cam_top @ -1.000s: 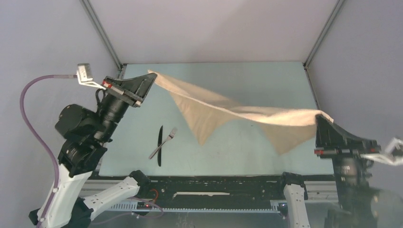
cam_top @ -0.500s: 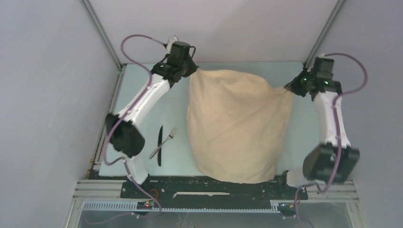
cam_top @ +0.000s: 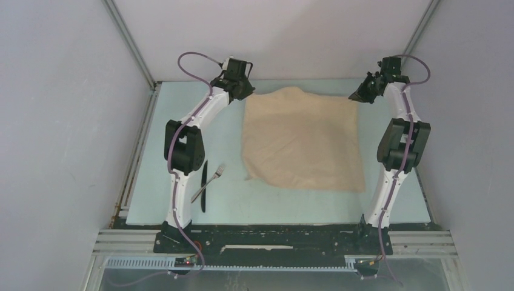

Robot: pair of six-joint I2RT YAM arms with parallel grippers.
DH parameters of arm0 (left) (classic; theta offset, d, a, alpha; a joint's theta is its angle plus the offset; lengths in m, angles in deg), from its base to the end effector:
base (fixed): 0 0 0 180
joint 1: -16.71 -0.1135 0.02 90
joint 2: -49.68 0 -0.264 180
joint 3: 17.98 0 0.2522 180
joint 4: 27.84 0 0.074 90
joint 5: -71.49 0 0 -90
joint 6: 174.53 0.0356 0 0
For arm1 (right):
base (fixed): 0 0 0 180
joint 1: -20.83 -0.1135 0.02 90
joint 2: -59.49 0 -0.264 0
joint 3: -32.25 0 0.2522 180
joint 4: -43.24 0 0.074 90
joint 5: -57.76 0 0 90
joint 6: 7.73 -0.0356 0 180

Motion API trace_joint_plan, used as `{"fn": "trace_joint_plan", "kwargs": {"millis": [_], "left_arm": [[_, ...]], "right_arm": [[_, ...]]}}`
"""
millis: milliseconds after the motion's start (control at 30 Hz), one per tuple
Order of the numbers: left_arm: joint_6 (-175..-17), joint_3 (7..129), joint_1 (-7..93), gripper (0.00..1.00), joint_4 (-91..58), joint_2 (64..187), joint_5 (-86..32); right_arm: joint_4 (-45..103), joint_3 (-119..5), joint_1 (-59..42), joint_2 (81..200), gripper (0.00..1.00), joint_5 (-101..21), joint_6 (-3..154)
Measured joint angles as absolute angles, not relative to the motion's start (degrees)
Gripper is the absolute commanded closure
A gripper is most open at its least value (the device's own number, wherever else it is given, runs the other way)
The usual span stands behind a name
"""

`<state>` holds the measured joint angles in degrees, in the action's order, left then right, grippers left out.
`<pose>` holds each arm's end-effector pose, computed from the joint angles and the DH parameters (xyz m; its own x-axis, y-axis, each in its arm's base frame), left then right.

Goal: Fold the napkin into a case and place the utensils inside
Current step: Flatten the napkin at the center of the board, then fold and flatten the napkin at the center of the board.

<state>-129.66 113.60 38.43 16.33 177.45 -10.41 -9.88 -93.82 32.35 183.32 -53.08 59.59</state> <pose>0.4818 -0.1865 0.2682 -0.6134 -0.5109 -0.6023 -0.2383 0.8468 -0.4757 0.4794 -0.0848 0.2594 -0.7143 0.5133 -0.4757 0.2624 0.8266 0.4979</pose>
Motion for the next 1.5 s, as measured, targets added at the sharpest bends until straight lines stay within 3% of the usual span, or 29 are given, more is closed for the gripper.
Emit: {"fn": "trace_joint_plan", "kwargs": {"millis": [1267, 1333, 1500], "left_arm": [[-127.12, 118.25, 39.78, 1.00, 9.27, 177.36, -16.75], [-127.17, 118.06, 39.71, 1.00, 10.13, 177.19, -16.55], [-129.88, 107.17, 39.82, 1.00, 14.63, 170.83, -16.77]], "right_arm": [[-13.13, -104.70, 37.19, 186.71, 1.00, -56.88, 61.28], [-13.26, -102.67, 36.73, 186.12, 1.00, -57.02, 61.21], [-13.09, -81.21, 36.16, 175.87, 1.00, -57.39, 59.64]]}}
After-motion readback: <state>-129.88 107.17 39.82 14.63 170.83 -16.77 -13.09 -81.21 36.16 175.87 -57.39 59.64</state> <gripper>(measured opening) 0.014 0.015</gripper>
